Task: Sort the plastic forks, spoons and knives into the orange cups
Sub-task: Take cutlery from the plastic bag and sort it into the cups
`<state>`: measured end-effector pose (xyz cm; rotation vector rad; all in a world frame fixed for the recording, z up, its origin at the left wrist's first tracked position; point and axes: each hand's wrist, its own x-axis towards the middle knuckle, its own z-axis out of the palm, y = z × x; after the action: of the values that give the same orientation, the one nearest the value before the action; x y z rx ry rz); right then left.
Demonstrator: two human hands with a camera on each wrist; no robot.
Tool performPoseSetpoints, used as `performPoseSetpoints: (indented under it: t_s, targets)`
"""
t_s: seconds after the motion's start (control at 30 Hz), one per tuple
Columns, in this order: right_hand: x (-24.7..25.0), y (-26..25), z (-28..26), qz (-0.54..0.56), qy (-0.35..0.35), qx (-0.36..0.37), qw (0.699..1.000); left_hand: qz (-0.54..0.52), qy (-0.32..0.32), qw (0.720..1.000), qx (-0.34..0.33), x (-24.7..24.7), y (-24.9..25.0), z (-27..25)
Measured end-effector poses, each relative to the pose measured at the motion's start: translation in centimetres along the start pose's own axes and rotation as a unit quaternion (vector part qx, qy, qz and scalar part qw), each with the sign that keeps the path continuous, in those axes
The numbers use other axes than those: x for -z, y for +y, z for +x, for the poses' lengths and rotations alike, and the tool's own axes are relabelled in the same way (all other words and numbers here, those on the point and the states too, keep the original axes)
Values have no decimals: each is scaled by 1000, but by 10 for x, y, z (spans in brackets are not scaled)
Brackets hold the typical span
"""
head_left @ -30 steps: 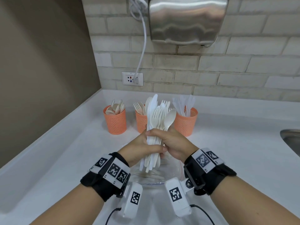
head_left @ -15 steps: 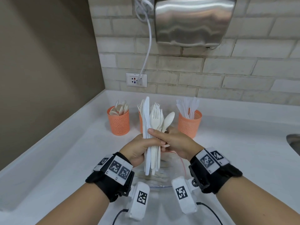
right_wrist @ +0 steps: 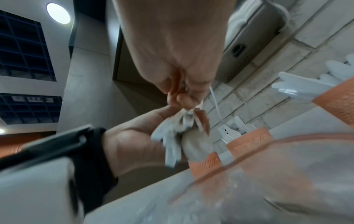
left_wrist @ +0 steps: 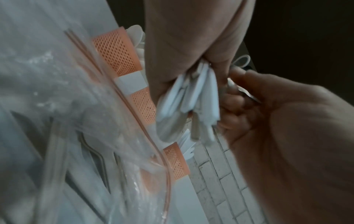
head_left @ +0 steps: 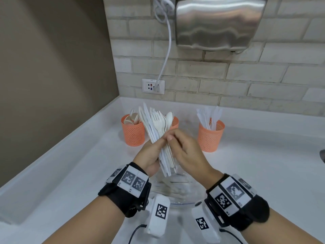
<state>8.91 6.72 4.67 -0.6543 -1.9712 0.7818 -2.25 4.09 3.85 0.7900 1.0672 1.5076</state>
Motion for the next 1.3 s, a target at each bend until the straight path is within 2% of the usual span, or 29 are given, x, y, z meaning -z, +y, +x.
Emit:
performPoseSetpoints:
  t_s: [0.07, 0.3, 0.53, 0.73, 0.87, 1.03, 1.3]
  targets:
    - [-5, 1, -3, 8, -45, 3, 999, -14, -2, 1000, 15, 2, -1, 2]
    - [-12, 9, -1, -95, -72, -5, 993, -79, -14, 997, 19, 4, 2, 2]
    - [-14, 10, 4, -144, -53, -11, 988, -104, -20, 994, 21, 4, -3, 4]
    - [-14, 17, 9, -178, -77, -23, 981, -146, -40, 988, 14, 2, -11, 7]
    - [-13, 21, 11, -225, -108, -39, 968, -120, -30, 992, 12, 4, -17, 7]
    - [-13, 23, 8, -202, -93, -25, 975, -131, -7, 991, 4, 4, -16, 12]
    - [-10, 35, 9, -233, -100, -60, 965, -78, 15, 996, 38, 2, -12, 12]
